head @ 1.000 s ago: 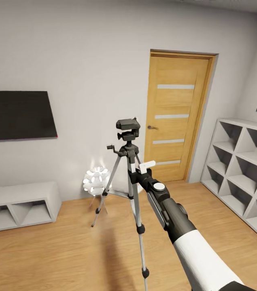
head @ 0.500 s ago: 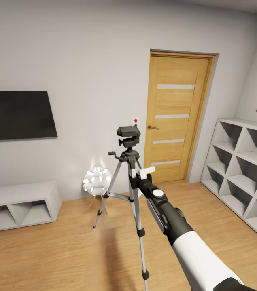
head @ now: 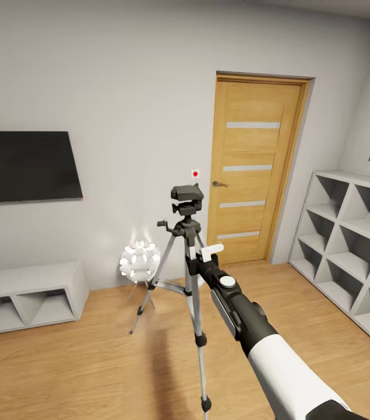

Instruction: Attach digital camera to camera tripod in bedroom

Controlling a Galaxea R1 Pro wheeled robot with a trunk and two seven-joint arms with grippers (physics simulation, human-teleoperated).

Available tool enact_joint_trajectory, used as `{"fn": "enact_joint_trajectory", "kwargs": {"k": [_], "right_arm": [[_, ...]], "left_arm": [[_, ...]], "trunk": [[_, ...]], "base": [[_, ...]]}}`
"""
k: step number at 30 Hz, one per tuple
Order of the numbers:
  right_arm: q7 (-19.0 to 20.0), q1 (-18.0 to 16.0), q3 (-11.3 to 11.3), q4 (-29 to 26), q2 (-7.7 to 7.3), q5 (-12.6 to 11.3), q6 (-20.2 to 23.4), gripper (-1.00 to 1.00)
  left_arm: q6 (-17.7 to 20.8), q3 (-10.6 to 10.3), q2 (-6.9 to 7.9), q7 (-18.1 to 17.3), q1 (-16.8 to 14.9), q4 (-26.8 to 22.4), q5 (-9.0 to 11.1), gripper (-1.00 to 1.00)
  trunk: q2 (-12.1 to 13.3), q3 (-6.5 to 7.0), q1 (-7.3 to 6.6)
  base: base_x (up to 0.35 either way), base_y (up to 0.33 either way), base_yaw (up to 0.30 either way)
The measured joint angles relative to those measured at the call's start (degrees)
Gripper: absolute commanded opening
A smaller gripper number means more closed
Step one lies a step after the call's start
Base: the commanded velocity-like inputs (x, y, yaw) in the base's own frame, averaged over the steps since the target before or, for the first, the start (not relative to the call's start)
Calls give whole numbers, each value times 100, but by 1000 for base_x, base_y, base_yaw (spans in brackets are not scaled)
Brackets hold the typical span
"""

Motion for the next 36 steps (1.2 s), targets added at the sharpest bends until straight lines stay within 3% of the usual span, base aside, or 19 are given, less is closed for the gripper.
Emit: {"fn": "enact_joint_trajectory", "kwargs": {"k": [4, 11, 36], "right_arm": [[11, 0, -2, 236, 0, -159, -299, -100], [3, 1, 16, 666, 0, -169, -736, -100], [7, 1, 33, 767, 0, -183, -701, -100]], "left_arm": [[-1, 1, 0, 0, -1, -1, 0, 100], [1, -1, 0, 0, 0, 0, 0, 100], [2, 1, 0, 0, 0, 0, 0, 100]], "trunk": [[1, 1, 1], [1, 0, 1], [1, 0, 1]], "base": [[0, 0, 0], [0, 0, 0], [0, 0, 0]]}}
